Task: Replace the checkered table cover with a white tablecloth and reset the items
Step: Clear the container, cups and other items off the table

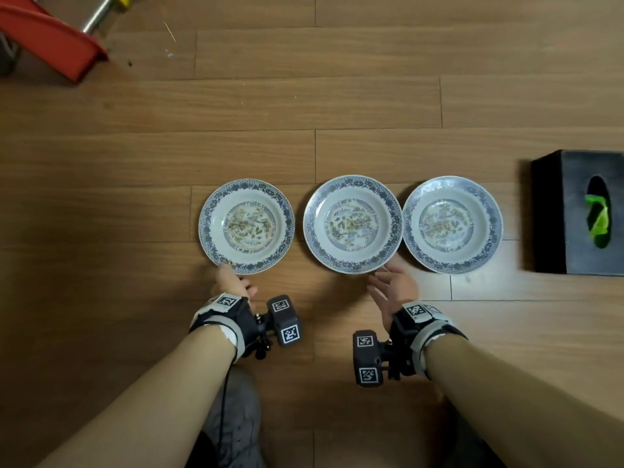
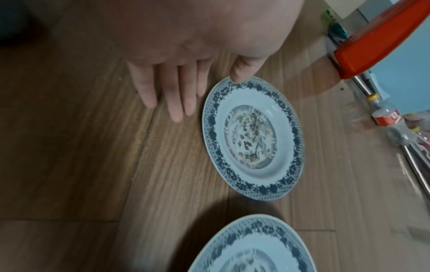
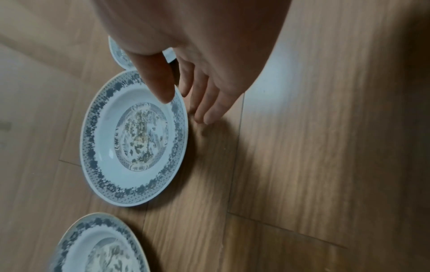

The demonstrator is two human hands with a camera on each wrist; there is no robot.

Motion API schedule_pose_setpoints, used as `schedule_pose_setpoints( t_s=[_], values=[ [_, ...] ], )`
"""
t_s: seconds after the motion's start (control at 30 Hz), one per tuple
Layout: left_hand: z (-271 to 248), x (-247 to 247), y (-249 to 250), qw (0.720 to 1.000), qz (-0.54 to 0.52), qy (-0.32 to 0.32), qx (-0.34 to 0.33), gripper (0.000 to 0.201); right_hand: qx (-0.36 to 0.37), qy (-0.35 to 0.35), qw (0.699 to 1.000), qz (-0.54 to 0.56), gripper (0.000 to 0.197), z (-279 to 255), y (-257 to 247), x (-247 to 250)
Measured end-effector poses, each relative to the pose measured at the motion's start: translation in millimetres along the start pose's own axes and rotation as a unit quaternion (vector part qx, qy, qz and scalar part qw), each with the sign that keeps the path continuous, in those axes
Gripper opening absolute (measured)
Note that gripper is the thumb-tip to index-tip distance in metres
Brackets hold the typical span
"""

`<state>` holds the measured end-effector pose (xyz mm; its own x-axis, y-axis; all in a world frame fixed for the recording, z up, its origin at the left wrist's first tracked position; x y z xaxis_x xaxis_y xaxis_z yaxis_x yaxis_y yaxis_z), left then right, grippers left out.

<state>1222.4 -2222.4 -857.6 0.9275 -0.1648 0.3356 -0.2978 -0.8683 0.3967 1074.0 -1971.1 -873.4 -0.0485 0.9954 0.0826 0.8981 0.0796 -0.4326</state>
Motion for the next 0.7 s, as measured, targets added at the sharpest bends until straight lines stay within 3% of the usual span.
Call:
schedule_pose_setpoints(
  t_s=[0.17,0.23,0.37,0.43,0.7],
  values=[
    [-81.7,8.0,34.3,0.995,0.086,0.023,-0.034,0.047,-0.011,0.051,0.998,-0.025,0.035,-61.1,-26.6,28.0],
    [-121.2,5.6,55.7,0.975,0.189,0.028,-0.110,0.051,-0.006,0.058,0.998,-0.039,0.031,-90.0,-44.7,40.6],
    [-205.7,-18.1,81.3,0.872,0.427,-0.067,-0.229,0.055,0.019,0.059,0.994,-0.090,0.025,-151.1,-79.7,59.8],
    [-255.6,-32.0,87.7,0.804,0.516,-0.104,-0.276,0.056,0.029,0.063,0.993,-0.100,0.024,-181.6,-93.5,72.6],
    [-437.1,-57.5,98.8,0.634,0.643,-0.193,-0.384,0.035,0.038,0.078,0.983,-0.160,0.022,-299.0,-150.8,141.9]
  ],
)
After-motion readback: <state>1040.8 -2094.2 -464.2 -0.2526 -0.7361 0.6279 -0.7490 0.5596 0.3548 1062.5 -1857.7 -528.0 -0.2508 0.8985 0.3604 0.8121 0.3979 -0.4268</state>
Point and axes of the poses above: each hand's wrist, its own z-axis towards the middle knuckle, its own x-axis out of the back of the hand, y = z × x, the point moved 5 cm from there along z, towards the middle knuckle, and after that the axes turned 5 degrees about -z, right-handed, at the moved point
